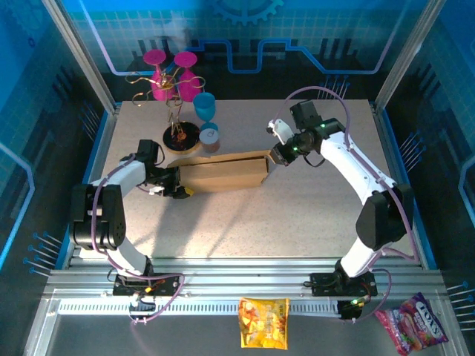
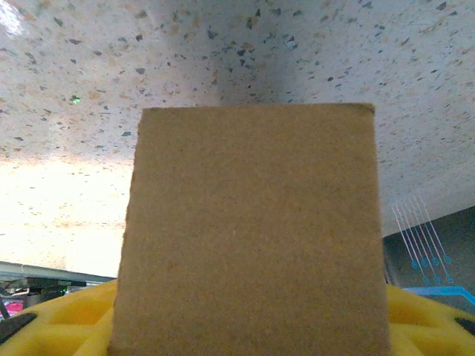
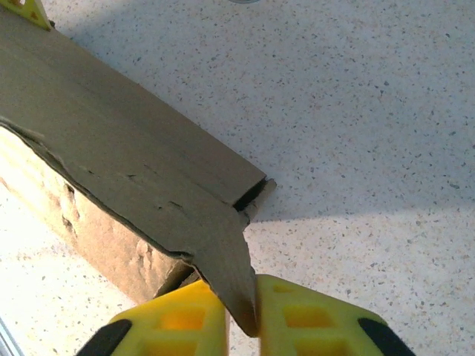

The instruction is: Fold the paper box

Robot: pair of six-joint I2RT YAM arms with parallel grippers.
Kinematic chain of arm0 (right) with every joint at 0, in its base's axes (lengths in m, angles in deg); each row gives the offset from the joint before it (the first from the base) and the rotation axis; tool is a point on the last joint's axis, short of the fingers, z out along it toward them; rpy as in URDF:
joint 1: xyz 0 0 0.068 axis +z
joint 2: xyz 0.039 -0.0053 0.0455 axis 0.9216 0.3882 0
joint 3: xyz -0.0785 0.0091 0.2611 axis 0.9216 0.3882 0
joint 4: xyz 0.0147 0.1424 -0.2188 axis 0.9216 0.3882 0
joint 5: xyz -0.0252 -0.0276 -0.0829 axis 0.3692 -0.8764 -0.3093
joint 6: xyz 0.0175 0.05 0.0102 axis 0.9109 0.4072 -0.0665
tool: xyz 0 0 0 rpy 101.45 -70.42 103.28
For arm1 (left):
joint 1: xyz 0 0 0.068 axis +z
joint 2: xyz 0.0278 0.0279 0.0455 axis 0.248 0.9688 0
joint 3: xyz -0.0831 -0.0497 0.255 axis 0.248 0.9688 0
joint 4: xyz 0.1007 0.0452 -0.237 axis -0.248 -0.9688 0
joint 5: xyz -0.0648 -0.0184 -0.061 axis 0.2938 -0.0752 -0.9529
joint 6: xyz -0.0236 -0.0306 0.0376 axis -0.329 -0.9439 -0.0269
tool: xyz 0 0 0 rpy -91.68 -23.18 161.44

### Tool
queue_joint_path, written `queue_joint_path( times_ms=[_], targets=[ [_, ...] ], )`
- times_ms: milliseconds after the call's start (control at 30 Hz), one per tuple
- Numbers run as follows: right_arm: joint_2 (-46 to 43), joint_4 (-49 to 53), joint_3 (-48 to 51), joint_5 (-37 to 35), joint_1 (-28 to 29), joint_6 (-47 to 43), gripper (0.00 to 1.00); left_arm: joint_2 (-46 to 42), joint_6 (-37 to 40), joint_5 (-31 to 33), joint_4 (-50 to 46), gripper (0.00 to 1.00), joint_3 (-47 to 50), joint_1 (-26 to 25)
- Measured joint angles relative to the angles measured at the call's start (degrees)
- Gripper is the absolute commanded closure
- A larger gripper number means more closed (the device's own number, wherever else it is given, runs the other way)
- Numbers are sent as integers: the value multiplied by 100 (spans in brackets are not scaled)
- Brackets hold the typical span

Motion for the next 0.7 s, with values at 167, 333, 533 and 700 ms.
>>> queue_joint_path(
  times_ms=[167, 333, 533, 700],
  targets=[
    [2, 4, -46, -39, 76, 184, 100, 9, -4, -2, 2, 69, 0, 0],
    [2, 26, -79, -122, 144, 564, 100, 31, -24, -22, 15, 69, 0, 7],
    [-101, -133, 94, -254, 258, 1239, 100, 96, -66, -66, 35, 70, 0, 28],
    [-299, -361, 376, -256, 302, 1808, 100, 105, -153, -81, 125, 71, 7, 31]
  ],
)
